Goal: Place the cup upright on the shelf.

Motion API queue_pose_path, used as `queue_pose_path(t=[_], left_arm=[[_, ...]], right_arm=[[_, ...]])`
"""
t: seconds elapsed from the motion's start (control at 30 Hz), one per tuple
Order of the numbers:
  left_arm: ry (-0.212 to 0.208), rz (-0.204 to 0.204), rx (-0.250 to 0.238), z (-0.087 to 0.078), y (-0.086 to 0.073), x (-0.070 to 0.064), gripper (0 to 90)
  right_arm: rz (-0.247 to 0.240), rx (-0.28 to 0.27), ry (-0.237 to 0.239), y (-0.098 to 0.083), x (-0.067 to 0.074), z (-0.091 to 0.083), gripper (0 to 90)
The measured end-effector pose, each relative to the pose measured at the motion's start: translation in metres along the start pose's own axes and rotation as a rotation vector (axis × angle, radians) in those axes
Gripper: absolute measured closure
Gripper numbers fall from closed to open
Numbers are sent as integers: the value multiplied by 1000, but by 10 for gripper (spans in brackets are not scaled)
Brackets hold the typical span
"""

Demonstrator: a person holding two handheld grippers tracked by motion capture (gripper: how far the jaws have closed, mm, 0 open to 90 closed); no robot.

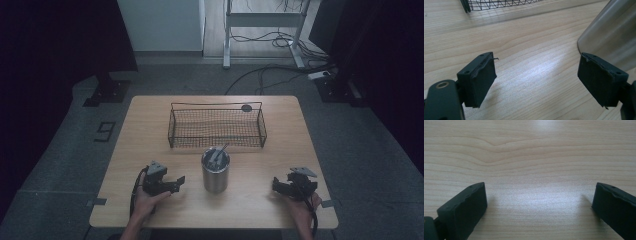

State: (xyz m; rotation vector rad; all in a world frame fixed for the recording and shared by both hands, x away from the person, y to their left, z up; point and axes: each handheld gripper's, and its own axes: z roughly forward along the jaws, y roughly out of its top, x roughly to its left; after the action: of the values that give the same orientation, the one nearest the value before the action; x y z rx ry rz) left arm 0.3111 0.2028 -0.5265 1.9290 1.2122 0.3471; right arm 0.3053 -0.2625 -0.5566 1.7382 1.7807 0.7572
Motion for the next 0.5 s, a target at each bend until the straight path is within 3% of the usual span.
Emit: queue_pose_path(t=[0.17, 0.33, 0.5], left_arm=[[3, -6, 6, -3, 0, 3, 160], [-15, -46, -19, -8, 2, 7, 166], [6, -19, 5, -6, 0, 4, 164]], right_arm=[[-1, 1, 2, 0, 0, 0, 0], [5, 1, -6, 0, 0, 0, 0], [-10, 1, 12, 1, -2, 1, 0]])
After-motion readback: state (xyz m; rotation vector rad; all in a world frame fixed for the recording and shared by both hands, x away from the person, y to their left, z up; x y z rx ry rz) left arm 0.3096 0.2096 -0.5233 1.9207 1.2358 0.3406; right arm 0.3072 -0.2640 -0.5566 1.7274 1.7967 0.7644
